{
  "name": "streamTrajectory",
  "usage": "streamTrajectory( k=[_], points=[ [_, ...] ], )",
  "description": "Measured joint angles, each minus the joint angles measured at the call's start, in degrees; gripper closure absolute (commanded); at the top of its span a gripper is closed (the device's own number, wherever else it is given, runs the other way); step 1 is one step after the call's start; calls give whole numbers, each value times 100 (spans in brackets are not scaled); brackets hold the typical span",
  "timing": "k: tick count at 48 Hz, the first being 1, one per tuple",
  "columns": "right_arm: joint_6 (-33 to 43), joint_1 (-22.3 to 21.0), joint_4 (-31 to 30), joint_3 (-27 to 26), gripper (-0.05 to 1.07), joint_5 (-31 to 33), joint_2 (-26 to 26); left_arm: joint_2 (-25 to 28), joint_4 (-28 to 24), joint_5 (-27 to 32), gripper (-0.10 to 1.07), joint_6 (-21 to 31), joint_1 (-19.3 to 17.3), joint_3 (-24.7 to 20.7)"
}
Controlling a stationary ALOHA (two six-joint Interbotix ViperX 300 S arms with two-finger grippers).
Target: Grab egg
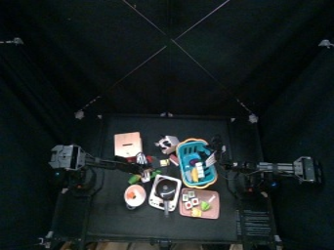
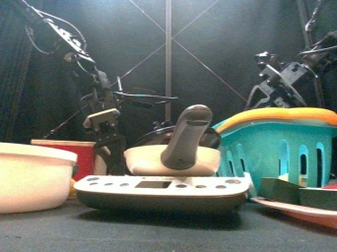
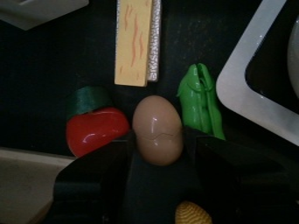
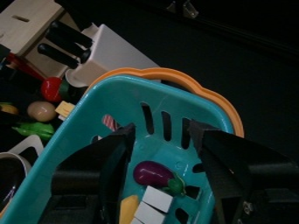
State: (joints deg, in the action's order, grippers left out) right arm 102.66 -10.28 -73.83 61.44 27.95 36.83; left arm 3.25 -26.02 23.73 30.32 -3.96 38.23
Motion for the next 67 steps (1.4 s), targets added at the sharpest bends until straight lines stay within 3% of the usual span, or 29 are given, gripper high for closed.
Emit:
streamTrajectory(
  k=[8,19,40,67],
  points=[
    [0,-26,0,9,15,0,0,9,62,-18,10,-9,0,44],
    [0,-44,0,18,15,0,0,9,88,-18,-3,-9,0,123],
    [0,-70,9,44,15,0,-9,132,132,-18,-3,70,-62,141],
    [-9,-149,53,44,15,0,-88,255,1213,-281,-3,79,-413,-9]
  ],
)
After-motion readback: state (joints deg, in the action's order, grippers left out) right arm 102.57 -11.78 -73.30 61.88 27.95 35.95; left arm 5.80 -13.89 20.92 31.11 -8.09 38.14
